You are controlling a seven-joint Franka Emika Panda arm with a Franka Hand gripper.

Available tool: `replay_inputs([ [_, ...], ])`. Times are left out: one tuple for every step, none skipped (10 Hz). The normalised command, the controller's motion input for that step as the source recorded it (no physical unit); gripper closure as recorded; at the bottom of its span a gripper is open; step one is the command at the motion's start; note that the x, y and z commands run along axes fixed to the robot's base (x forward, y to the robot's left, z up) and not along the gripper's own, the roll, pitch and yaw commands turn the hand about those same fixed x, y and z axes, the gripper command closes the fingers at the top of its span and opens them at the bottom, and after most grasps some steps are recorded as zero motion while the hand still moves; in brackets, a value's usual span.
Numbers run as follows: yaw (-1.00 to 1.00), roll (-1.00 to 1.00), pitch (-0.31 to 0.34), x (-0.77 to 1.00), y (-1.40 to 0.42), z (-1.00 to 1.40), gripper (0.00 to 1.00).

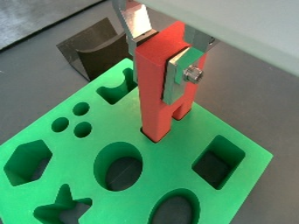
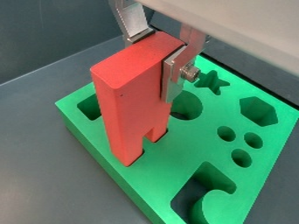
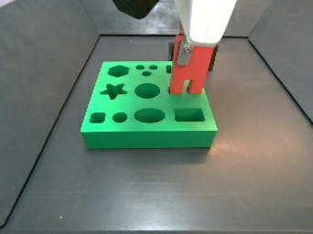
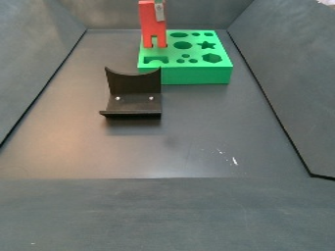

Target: Insert the double-square object.

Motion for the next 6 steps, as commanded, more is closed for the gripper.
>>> replay_inputs([
  [0.0,0.0,0.097,0.17,0.0,-0.17,1.0],
  [0.0,0.0,0.066,0.12,0.02,-0.17,1.0],
  [0.0,0.0,0.01,0.02,0.03,-0.14,1.0],
  [0.0,0.0,0.0,0.0,0.0,-0.09,1.0],
  [-0.04,0.0,0.0,0.0,0.0,0.0,1.0],
  [0.0,0.0,0.0,0.0,0.0,0.0,1.0],
])
